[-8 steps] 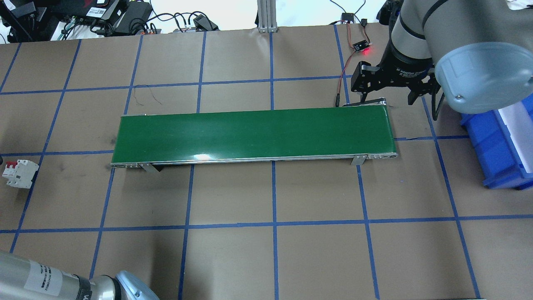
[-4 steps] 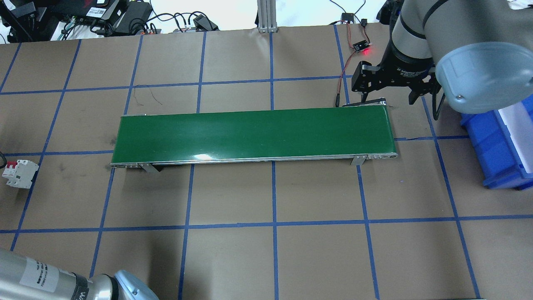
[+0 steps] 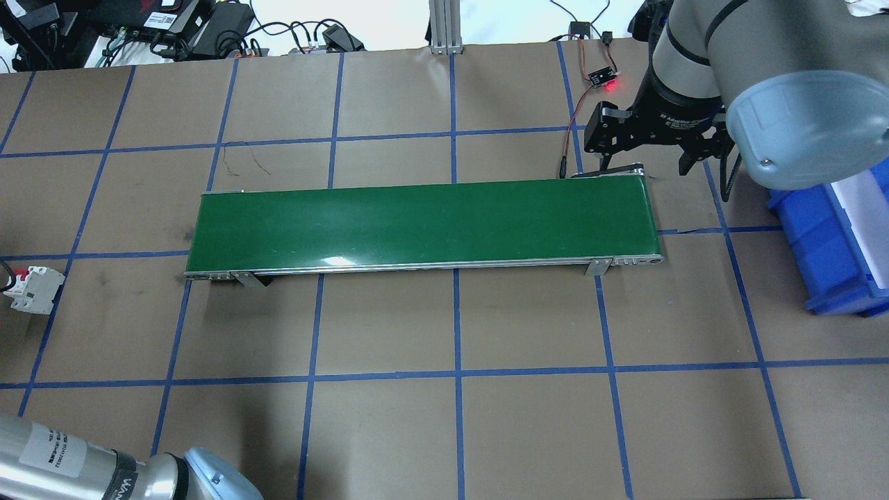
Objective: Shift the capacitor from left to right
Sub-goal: 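Grasp the brown capacitor off the table with the left gripper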
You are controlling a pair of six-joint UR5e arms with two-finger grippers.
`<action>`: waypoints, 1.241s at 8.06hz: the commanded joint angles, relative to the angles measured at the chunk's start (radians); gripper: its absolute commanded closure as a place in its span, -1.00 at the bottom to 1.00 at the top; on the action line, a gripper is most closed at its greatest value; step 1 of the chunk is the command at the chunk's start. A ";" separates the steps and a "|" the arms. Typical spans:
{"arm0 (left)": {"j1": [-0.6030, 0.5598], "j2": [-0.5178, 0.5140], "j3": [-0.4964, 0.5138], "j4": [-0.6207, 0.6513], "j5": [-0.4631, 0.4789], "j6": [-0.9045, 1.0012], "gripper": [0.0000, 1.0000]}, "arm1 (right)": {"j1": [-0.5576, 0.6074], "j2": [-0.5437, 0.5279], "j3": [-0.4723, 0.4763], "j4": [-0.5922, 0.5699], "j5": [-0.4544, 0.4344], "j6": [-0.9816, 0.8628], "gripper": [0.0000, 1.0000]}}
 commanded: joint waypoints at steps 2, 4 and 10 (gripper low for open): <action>0.030 -0.016 0.000 0.005 -0.006 -0.010 -0.92 | 0.000 0.000 0.000 0.000 0.006 0.004 -1.00; 0.030 -0.019 0.000 0.005 -0.020 -0.004 -0.91 | 0.000 0.000 0.000 0.000 0.008 0.004 -1.00; 0.026 -0.044 0.044 0.005 -0.069 0.037 -0.98 | 0.000 0.000 0.000 0.000 0.005 0.004 -1.00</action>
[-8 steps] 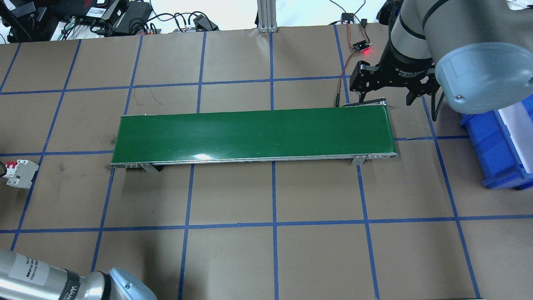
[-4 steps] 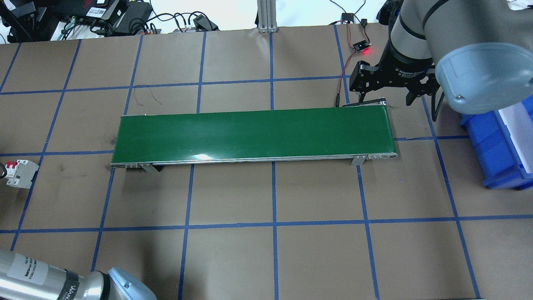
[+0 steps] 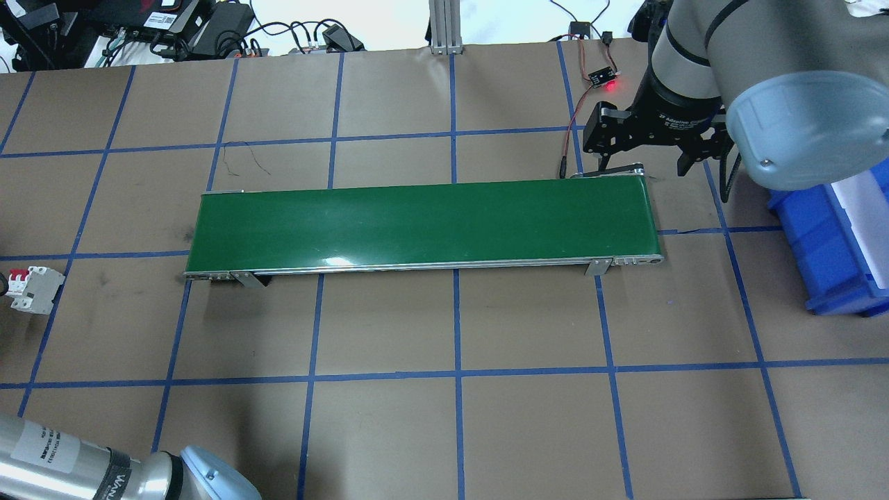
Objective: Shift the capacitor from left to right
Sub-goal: 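Lift the brown capacitor with the left gripper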
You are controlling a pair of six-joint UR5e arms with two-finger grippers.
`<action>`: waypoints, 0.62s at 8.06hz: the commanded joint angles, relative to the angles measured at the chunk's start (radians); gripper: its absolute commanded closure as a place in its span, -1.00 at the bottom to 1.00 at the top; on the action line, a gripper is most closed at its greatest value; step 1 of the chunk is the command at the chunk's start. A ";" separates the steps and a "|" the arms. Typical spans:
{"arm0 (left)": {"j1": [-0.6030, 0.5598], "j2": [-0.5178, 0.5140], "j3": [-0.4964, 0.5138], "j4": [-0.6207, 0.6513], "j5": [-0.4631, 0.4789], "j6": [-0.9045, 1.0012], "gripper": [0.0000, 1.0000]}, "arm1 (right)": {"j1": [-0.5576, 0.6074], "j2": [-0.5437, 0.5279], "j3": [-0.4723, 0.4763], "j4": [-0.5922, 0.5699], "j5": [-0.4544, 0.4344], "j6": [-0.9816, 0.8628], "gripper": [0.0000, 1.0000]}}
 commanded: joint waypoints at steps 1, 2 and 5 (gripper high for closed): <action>-0.005 -0.004 0.010 -0.002 -0.028 -0.001 -0.97 | 0.000 0.000 0.000 0.001 -0.001 0.000 -1.00; -0.014 -0.003 0.008 0.000 -0.052 -0.008 -0.96 | 0.000 0.000 0.000 0.000 0.000 0.000 -1.00; -0.022 -0.015 0.010 0.000 -0.127 -0.008 -0.97 | 0.000 0.000 0.000 0.000 -0.001 0.000 -1.00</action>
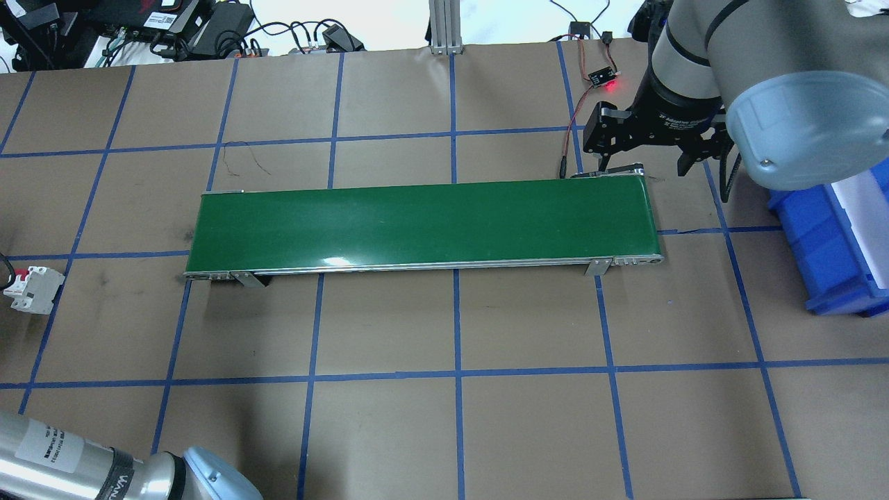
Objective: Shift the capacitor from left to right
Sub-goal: 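Lift the brown capacitor with the left gripper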
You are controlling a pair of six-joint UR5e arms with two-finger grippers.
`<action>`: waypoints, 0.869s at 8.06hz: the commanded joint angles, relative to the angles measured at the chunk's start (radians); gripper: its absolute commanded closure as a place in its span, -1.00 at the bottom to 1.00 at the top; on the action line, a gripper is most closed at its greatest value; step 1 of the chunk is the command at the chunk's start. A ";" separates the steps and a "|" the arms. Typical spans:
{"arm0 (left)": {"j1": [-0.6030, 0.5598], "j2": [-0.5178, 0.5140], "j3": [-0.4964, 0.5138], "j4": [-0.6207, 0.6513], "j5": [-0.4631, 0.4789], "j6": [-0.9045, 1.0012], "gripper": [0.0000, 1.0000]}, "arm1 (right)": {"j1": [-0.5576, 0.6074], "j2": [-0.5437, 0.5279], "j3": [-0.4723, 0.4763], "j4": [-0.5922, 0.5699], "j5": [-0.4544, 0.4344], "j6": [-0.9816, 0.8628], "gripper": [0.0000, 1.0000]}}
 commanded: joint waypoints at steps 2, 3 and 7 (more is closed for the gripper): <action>-0.002 -0.014 0.001 0.000 -0.029 0.003 -0.96 | 0.000 0.000 0.000 -0.001 0.001 0.000 -1.00; 0.000 -0.014 0.001 -0.001 -0.012 0.005 -0.95 | 0.000 0.000 0.000 0.001 -0.001 0.000 -1.00; 0.000 -0.028 0.001 -0.001 0.007 0.032 -0.63 | 0.000 0.000 0.000 -0.001 -0.001 0.000 -1.00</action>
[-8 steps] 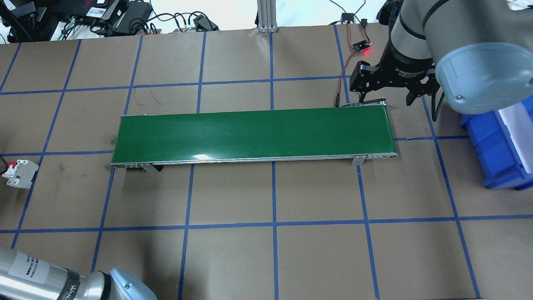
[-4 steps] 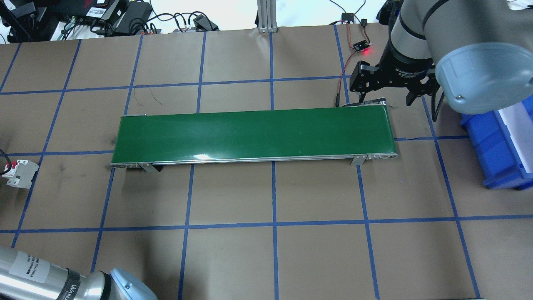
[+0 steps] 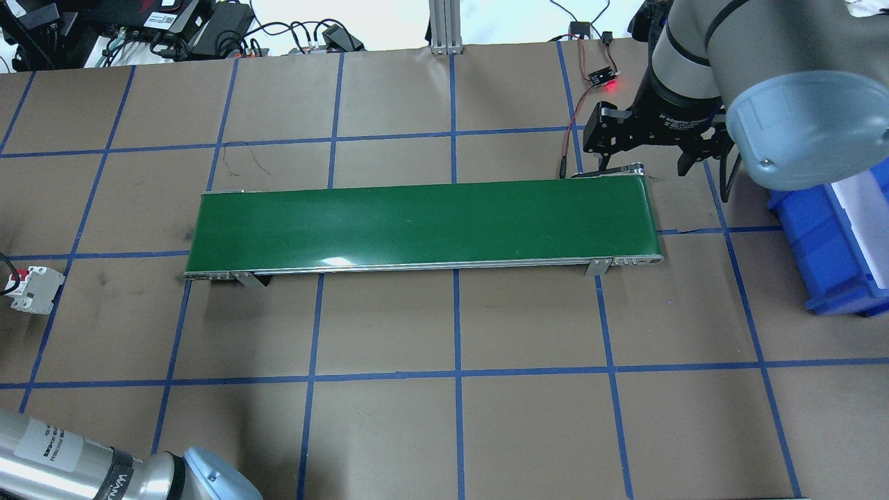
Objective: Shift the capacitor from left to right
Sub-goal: 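Lift the brown capacitor with the left gripper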
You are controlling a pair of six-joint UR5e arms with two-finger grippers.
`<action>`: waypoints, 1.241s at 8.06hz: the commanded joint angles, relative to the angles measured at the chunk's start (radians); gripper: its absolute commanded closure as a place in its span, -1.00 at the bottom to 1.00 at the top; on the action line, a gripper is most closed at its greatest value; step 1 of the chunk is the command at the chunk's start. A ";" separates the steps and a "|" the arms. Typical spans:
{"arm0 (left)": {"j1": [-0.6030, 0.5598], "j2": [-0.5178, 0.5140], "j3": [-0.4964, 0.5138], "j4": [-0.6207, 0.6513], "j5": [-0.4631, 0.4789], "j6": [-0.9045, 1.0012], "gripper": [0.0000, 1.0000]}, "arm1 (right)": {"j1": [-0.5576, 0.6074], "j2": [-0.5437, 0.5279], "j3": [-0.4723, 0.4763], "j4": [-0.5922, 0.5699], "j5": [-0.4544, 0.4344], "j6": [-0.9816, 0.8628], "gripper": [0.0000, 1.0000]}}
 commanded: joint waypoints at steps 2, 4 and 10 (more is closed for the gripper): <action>0.000 -0.016 0.000 0.000 0.006 0.013 -0.55 | 0.000 0.000 0.000 0.000 0.000 0.000 -1.00; 0.000 -0.016 0.000 0.000 0.054 0.014 -0.32 | 0.000 0.000 0.000 0.001 0.000 0.000 -1.00; 0.000 0.000 0.000 -0.003 0.085 0.013 0.08 | 0.000 0.000 0.000 0.001 -0.002 0.000 -1.00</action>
